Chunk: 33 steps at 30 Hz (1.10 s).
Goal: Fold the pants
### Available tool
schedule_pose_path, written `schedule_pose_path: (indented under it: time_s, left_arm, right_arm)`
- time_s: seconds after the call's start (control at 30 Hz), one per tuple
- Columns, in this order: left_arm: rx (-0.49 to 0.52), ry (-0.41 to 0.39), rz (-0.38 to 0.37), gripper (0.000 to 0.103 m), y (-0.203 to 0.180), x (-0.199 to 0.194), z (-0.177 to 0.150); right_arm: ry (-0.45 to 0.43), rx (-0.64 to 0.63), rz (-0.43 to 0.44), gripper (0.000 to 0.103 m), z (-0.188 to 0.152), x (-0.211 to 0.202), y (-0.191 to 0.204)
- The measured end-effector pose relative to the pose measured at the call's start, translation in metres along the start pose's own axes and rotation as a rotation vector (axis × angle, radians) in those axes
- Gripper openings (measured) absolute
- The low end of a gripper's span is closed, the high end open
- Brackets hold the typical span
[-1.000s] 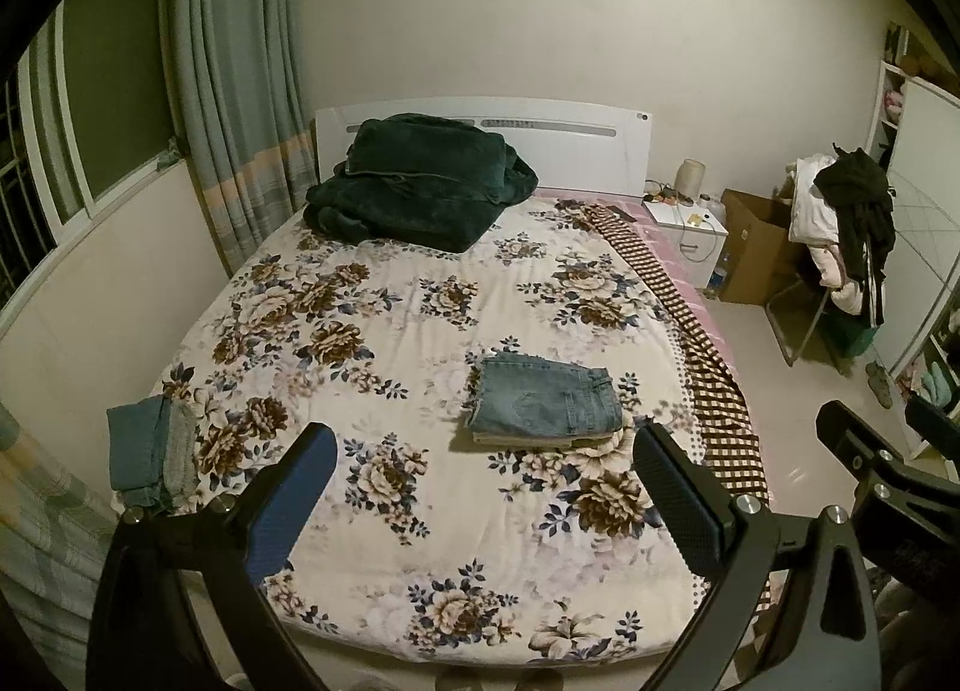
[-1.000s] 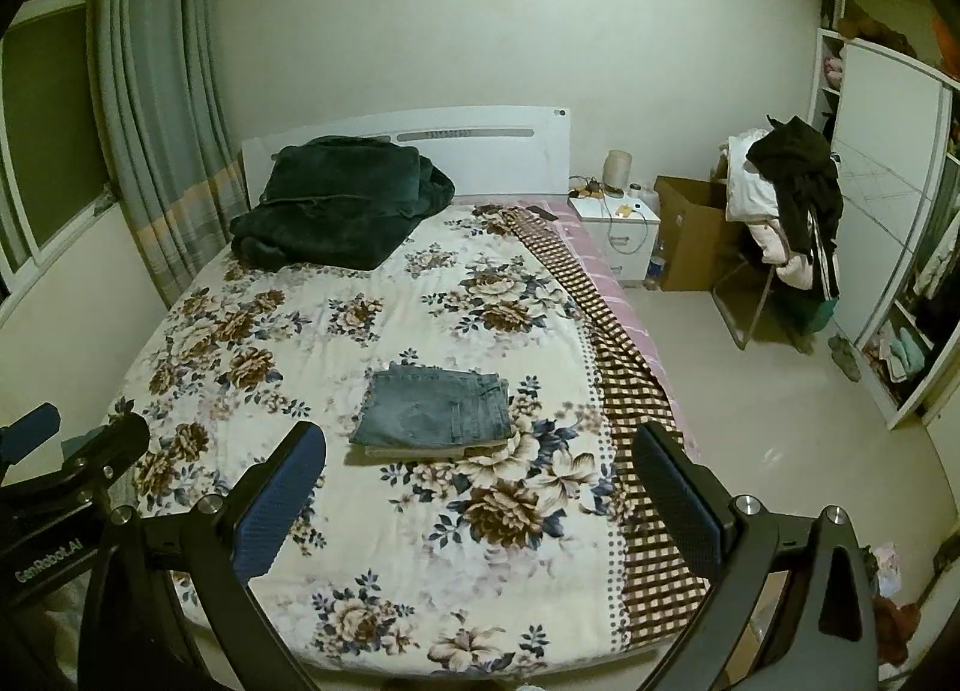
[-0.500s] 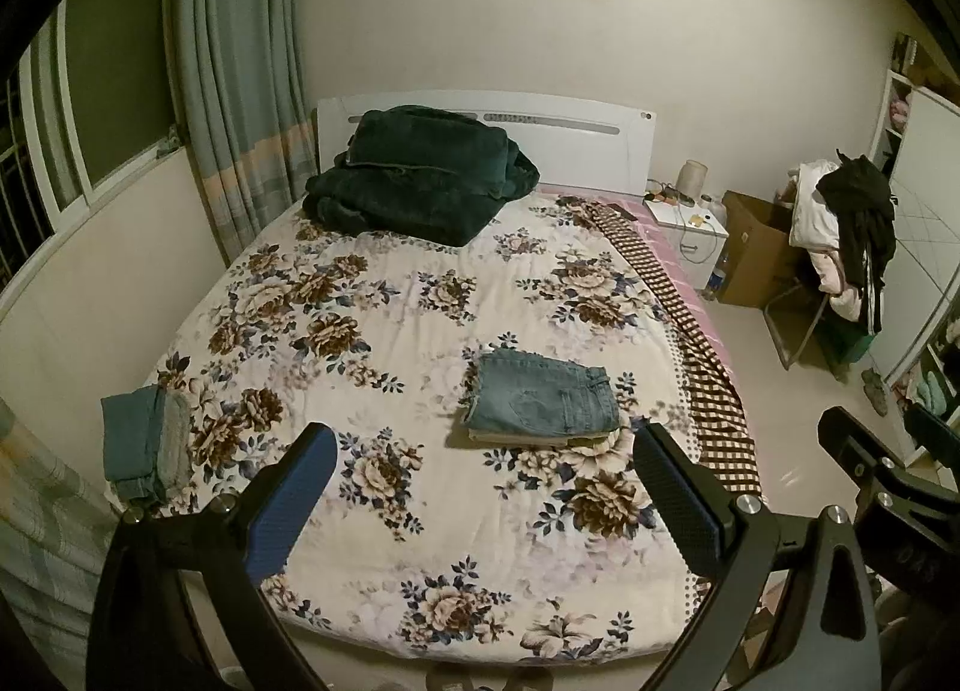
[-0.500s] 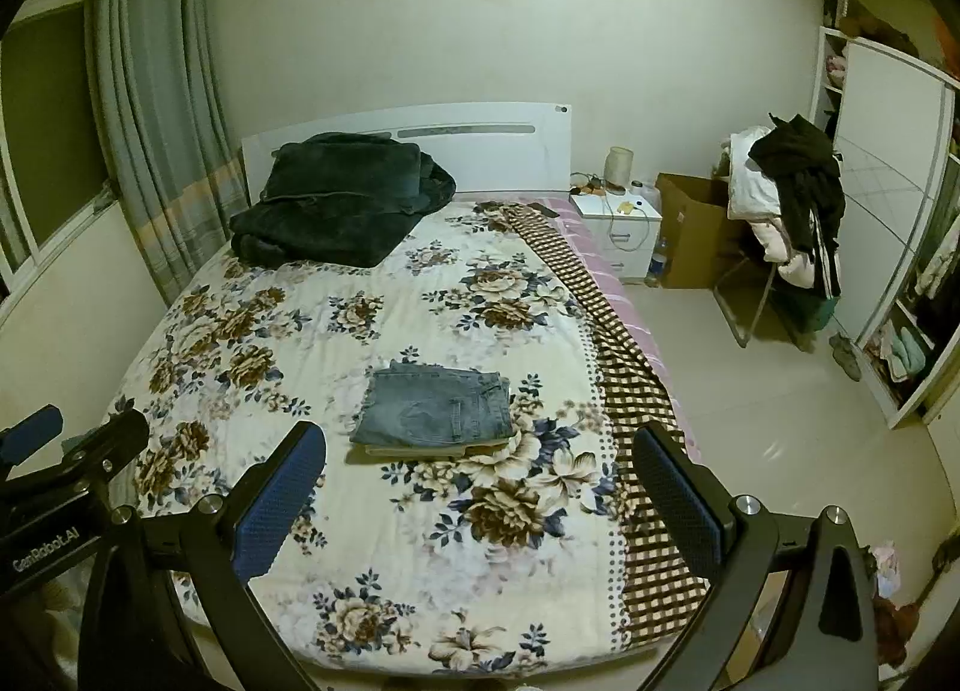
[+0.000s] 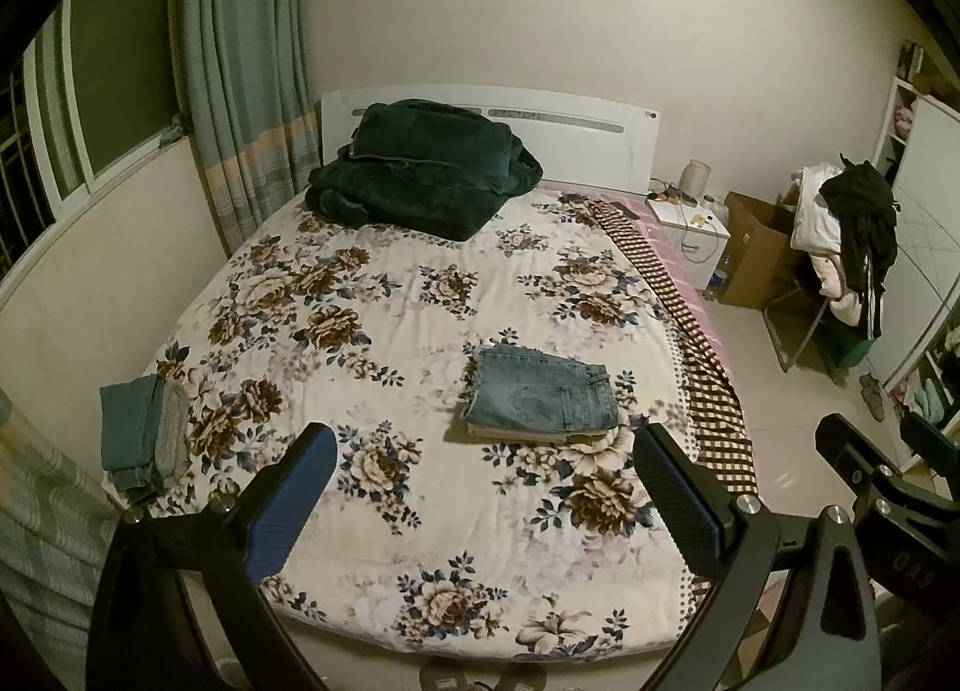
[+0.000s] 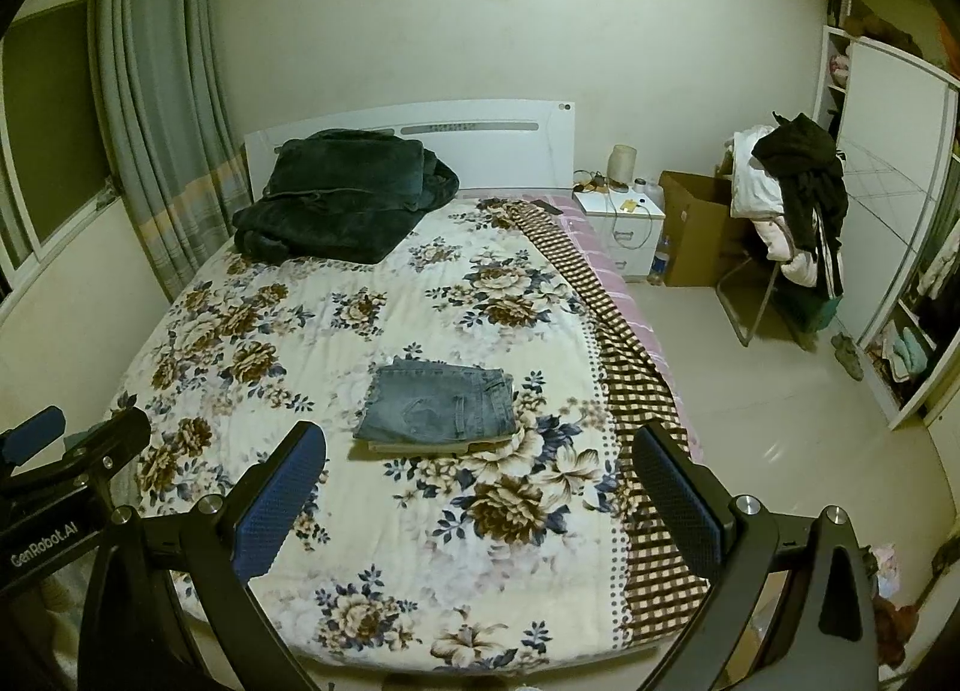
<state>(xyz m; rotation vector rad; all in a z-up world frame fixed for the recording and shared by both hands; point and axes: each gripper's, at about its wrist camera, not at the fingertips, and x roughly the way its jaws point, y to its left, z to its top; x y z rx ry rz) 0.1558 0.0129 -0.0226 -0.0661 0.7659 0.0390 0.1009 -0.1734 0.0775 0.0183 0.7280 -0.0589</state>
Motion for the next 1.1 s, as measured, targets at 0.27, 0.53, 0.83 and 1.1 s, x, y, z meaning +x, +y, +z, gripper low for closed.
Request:
schedule_pose_path:
  time_s: [0.27, 0.53, 0.83, 1.1]
  left_arm:
    - [0.0, 0.001, -0.001, 0.101, 0.002, 0.0, 0.001]
    - [-0.001, 0.001, 0.0, 0.101, 0.001, -0.001, 0.0]
    - [-0.002, 0.002, 0.001, 0.101, 0.001, 0.0, 0.002]
    - [0.002, -0.012, 0.0, 0.101, -0.002, -0.005, -0.005]
  right_arm:
    - [0.015, -0.002, 0.007, 0.103, -0.009, 0.007, 0.003]
    - [0.024, -0.001, 0.006, 0.103, -0.008, 0.01, 0.001]
    - [0.022, 0.0, 0.005, 0.103, -0.011, 0.008, -0.002]
    - [0.022, 0.0, 0.006, 0.103, -0.009, 0.008, -0.002]
